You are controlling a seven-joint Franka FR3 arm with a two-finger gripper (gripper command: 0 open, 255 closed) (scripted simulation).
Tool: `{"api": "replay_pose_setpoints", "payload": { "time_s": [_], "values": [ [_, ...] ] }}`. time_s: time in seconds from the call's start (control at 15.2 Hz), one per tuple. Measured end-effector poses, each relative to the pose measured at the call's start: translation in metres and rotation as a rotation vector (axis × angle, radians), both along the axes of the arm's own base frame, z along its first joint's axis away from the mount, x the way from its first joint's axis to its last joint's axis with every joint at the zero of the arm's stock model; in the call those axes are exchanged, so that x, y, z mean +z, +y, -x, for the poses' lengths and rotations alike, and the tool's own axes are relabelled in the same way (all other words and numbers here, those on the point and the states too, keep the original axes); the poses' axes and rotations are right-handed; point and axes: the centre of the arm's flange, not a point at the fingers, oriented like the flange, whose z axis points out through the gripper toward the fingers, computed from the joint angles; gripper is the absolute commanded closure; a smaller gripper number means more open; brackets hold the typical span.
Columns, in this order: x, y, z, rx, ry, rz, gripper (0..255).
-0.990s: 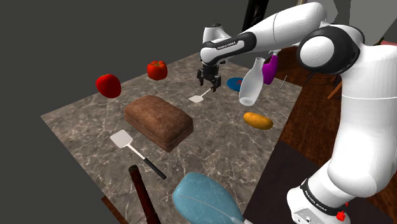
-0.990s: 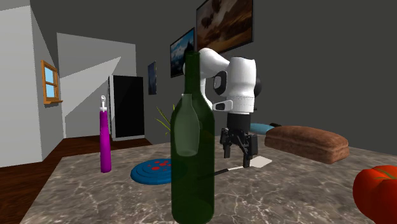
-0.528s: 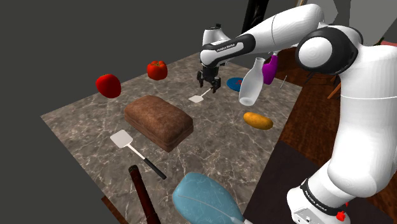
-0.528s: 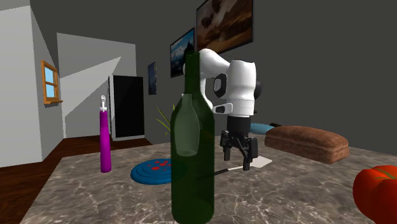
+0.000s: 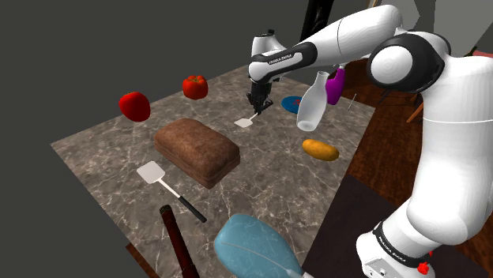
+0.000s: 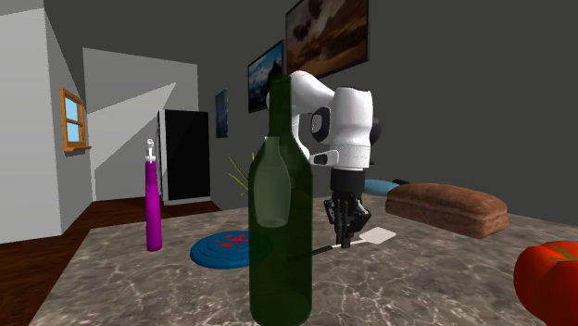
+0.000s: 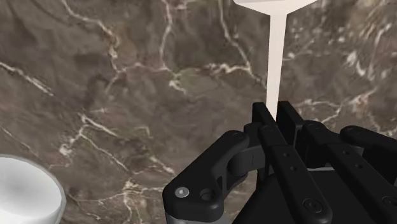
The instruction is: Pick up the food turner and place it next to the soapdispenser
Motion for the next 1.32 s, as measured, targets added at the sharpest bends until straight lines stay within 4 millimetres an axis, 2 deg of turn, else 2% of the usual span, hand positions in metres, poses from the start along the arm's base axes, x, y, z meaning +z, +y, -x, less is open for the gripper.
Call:
{"api": "replay_pose_setpoints", "payload": {
  "time_s": [0.26, 0.4, 1.32],
  "values": [
    [0.000, 0.000, 0.000, 0.000, 0.000, 0.000, 255],
    [0.007, 0.000, 0.000, 0.000, 0.000, 0.000, 255],
    [0.080, 0.000, 0.000, 0.000, -0.001, 0.000, 255]
  ]
}}
